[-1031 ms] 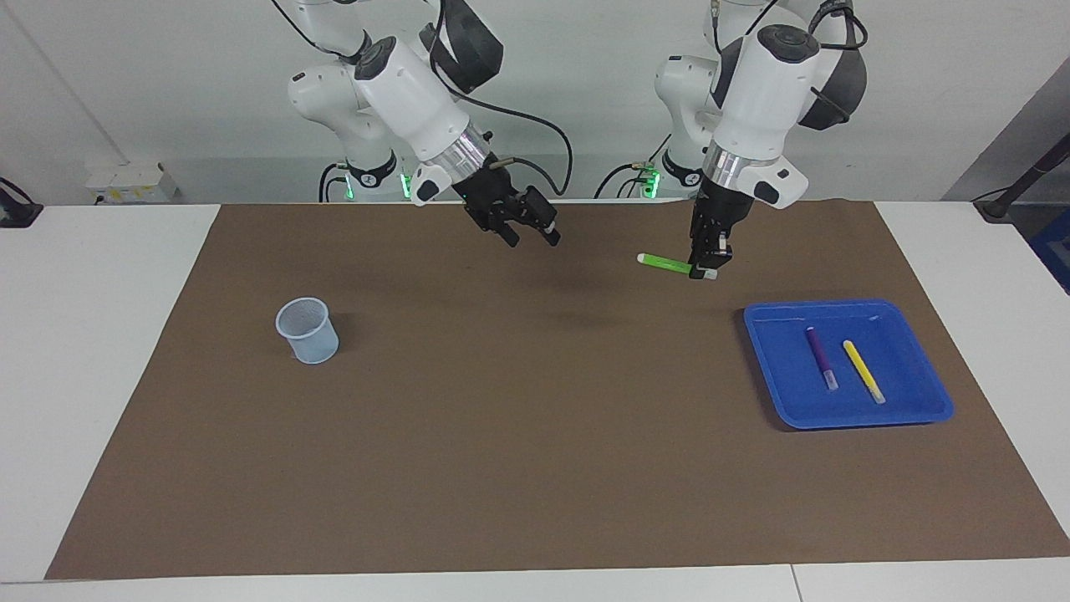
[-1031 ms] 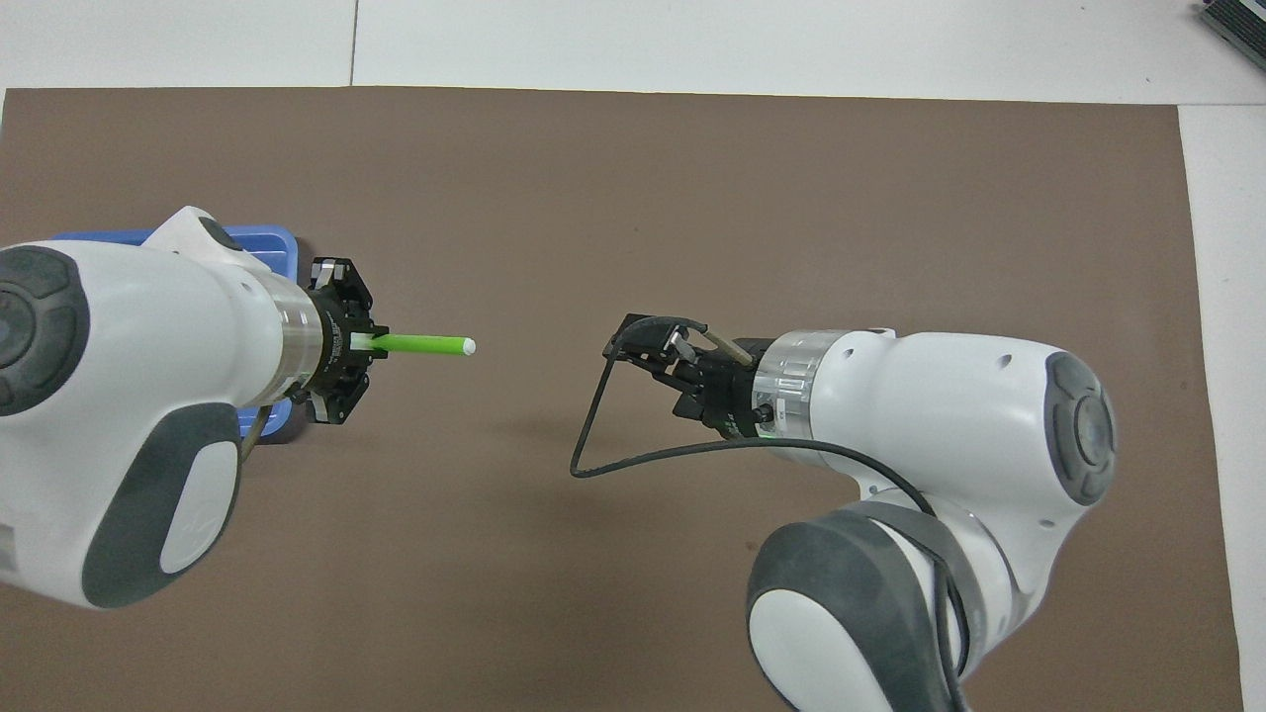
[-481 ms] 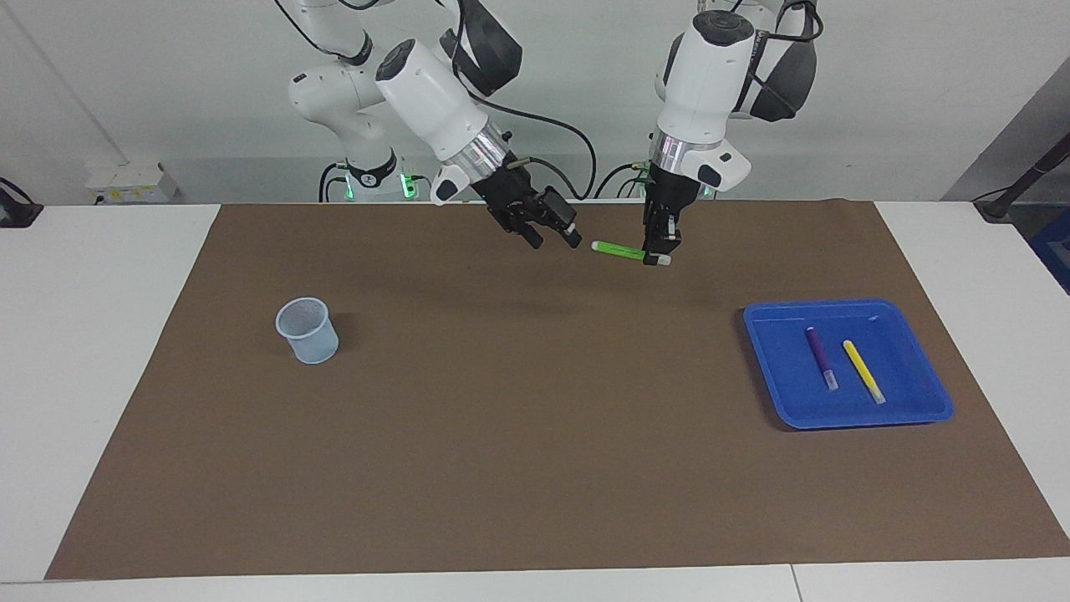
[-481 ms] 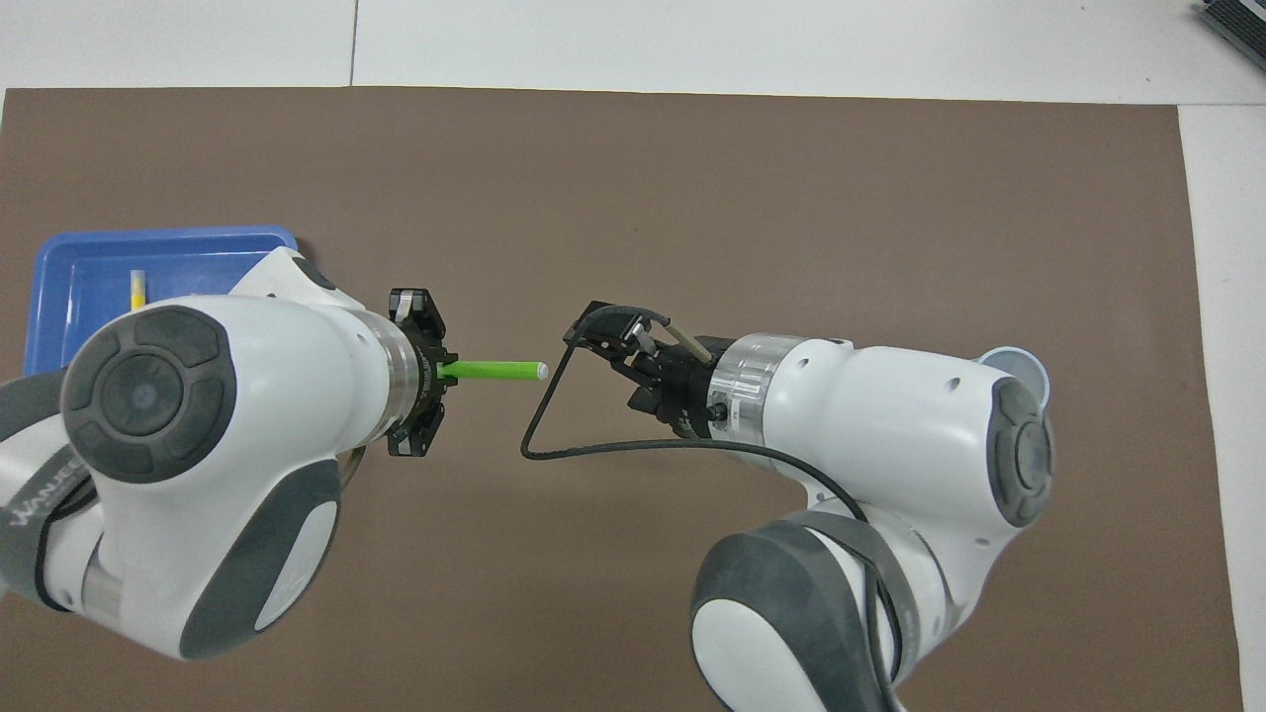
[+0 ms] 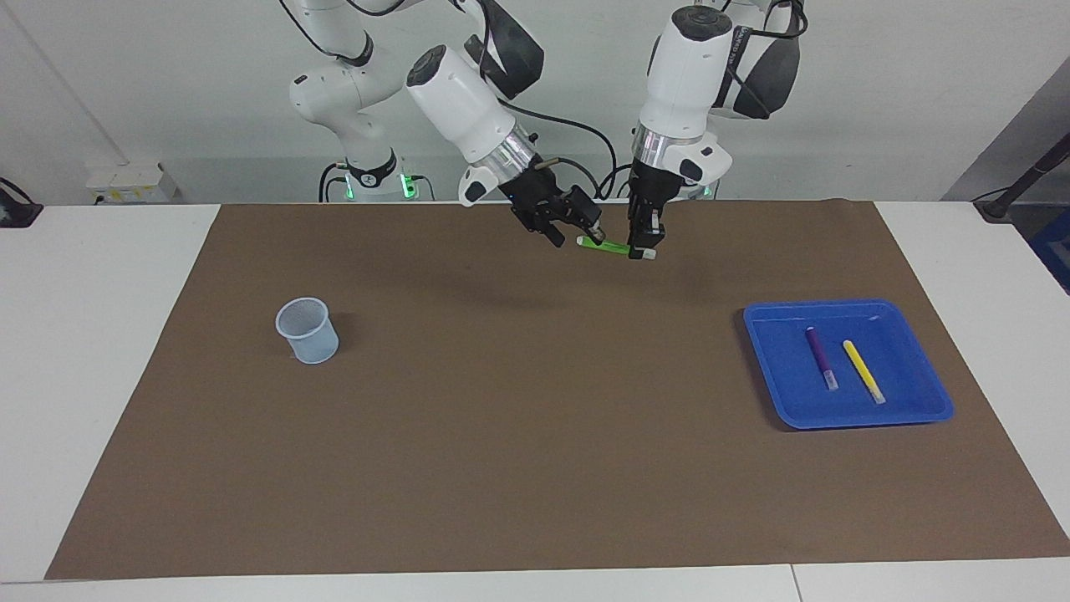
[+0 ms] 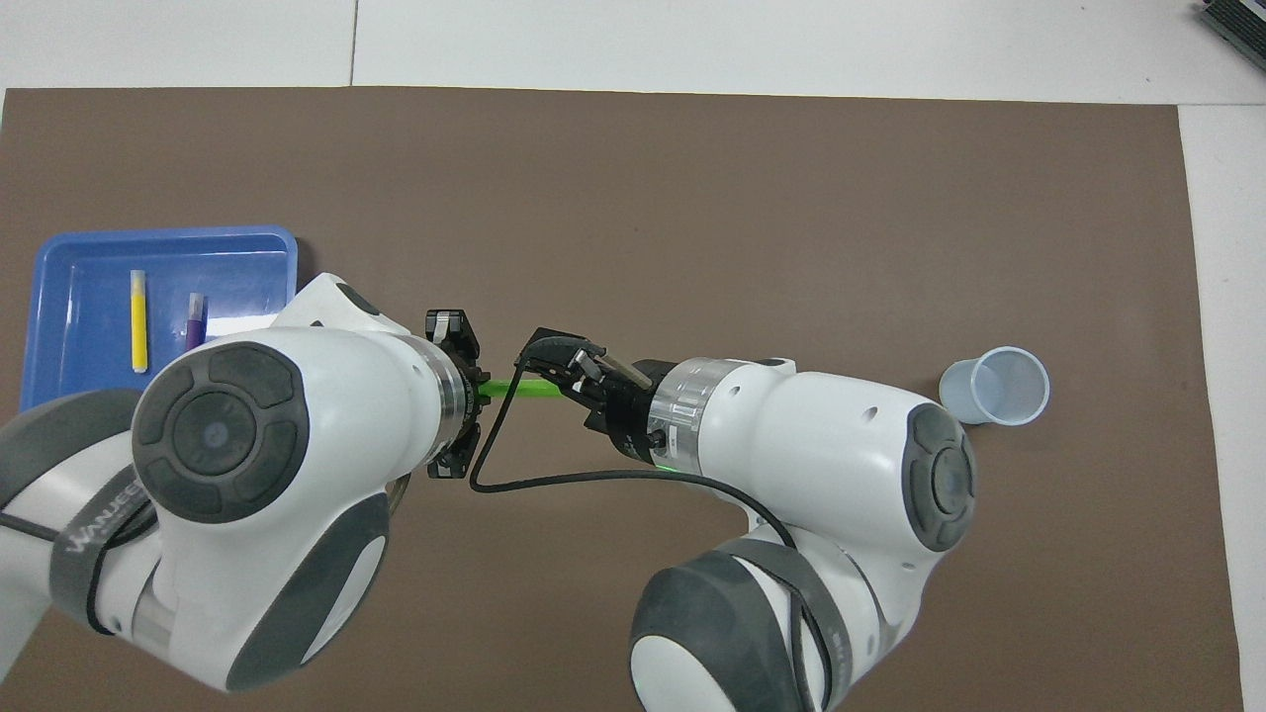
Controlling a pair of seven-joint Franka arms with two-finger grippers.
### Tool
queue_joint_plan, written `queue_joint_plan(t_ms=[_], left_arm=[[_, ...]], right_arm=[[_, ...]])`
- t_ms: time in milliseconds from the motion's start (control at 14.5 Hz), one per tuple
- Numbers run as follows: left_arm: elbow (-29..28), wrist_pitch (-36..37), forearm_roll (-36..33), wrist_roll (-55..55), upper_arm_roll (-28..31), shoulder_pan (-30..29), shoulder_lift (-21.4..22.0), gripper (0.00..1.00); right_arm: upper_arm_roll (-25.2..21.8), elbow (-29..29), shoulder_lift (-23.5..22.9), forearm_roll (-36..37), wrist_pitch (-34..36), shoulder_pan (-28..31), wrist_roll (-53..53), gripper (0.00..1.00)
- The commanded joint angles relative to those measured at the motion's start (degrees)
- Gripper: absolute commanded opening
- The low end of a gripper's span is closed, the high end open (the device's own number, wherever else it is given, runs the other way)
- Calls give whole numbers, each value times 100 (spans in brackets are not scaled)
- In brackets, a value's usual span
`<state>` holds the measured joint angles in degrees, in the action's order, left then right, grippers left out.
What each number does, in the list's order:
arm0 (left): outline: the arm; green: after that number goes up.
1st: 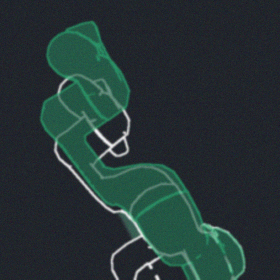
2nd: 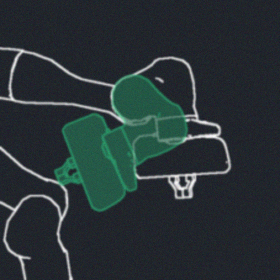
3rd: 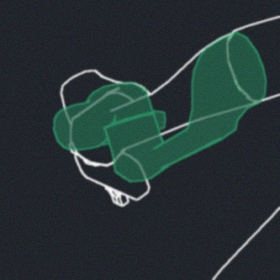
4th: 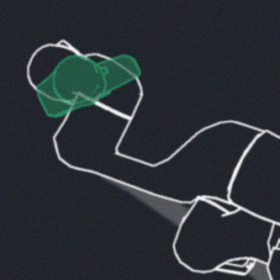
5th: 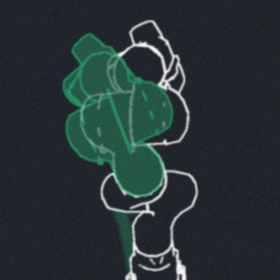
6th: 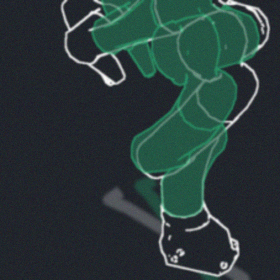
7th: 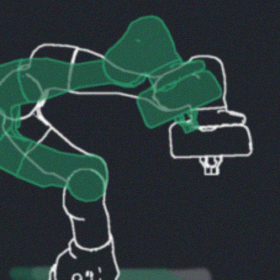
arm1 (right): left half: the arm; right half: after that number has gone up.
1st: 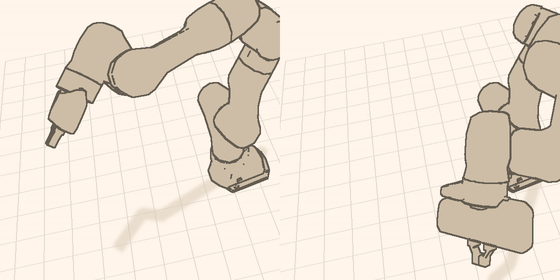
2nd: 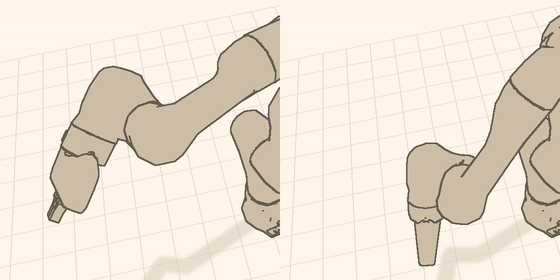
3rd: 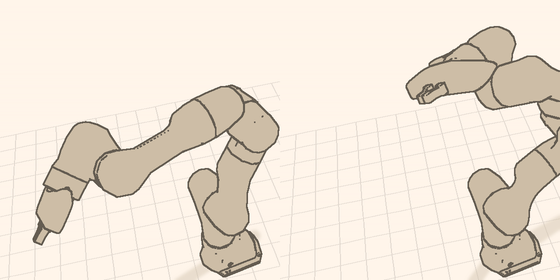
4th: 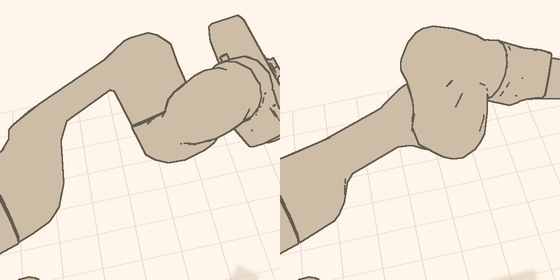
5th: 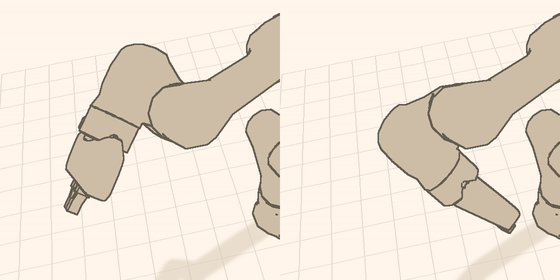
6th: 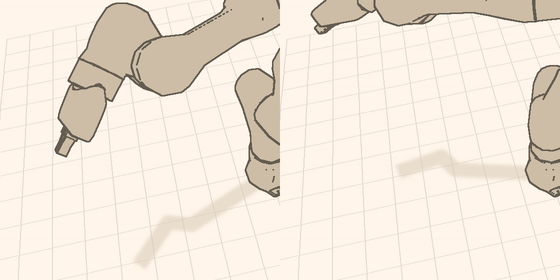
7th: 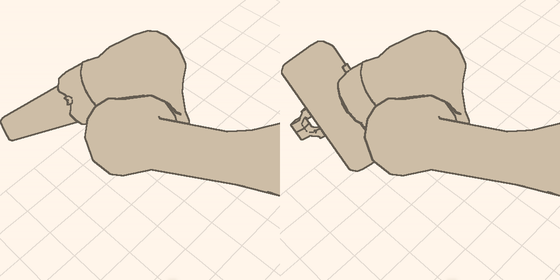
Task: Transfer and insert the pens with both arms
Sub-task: 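Grasp the green pen's free end with the right gripper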
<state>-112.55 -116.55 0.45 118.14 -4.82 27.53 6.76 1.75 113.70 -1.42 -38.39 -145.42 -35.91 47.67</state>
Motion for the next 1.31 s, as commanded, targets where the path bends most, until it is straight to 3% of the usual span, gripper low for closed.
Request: queue_joint_plan(t_ms=[0, 206, 687, 825, 1031, 1237], left_arm=[[-83, 106, -106, 139, 17, 50, 141, 4], [-92, 106, -106, 148, 17, 50, 141, 4], [-74, 246, -106, 271, -71, 50, 141, 4], [-65, 247, -106, 350, -115, 50, 141, 4], [-65, 246, -106, 385, -150, 50, 141, 4], [-65, 255, -106, 394, -150, 50, 141, 4]], right_arm=[[-8, -85, -60, -134, -110, -21, 58, 100], [-8, -76, -51, -125, -66, 5, -73, 87], [-8, -50, -42, -125, -39, 32, -232, 77], [-8, -33, -34, -125, -39, 32, -232, 69], [-8, -24, -34, -125, -31, 32, -250, 49], [-8, -32, -34, -125, -31, 32, -250, 40]])
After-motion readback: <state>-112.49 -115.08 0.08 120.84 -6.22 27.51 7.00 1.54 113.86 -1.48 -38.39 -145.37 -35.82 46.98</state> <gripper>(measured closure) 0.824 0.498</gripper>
